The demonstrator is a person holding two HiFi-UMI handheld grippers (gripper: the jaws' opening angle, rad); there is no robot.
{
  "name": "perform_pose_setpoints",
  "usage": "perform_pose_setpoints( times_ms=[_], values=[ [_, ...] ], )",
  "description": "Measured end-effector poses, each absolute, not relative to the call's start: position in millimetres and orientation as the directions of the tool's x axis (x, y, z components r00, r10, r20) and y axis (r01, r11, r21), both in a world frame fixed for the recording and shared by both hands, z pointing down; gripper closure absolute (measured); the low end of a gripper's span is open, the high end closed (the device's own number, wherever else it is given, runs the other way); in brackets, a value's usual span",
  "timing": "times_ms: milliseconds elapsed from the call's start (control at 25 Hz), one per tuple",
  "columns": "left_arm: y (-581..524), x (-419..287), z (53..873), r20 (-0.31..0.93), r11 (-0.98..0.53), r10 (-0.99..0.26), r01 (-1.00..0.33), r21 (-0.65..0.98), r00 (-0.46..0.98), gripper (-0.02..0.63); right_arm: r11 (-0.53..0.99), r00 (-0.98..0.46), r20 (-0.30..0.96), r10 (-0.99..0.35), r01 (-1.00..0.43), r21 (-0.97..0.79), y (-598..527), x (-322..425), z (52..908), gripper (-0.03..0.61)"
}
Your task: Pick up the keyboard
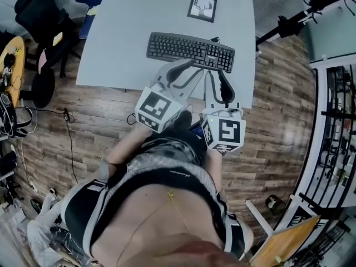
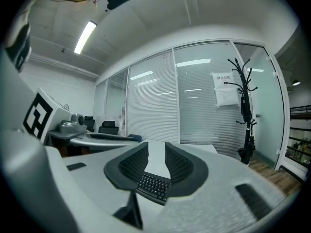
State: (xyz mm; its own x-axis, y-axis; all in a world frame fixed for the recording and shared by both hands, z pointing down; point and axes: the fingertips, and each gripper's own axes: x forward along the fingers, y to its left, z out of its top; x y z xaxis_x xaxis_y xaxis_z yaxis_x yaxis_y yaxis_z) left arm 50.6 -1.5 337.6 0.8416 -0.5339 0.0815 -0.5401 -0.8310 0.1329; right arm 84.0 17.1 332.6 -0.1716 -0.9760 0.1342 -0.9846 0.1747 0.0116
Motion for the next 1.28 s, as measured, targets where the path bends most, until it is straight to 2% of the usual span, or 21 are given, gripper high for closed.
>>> perform_pose_setpoints(
  times_ms=[720, 1280],
  values=[
    [-57.3, 121.7, 336.3, 0.085, -0.769, -0.618, -0.624, 0.139, 0.781, 0.522, 0.302, -0.297, 0.135, -0.945, -0.953, 0.013, -45.7, 155.0, 333.0, 0.469],
    [-88.5, 115.3, 344.6, 0.104, -0.701, -0.688, -0.695, 0.16, 0.718, 0.522, 0.368, -0.363, 0.156, -0.919, -0.93, 0.003, -77.8, 160.8, 343.4, 0.469]
  ],
)
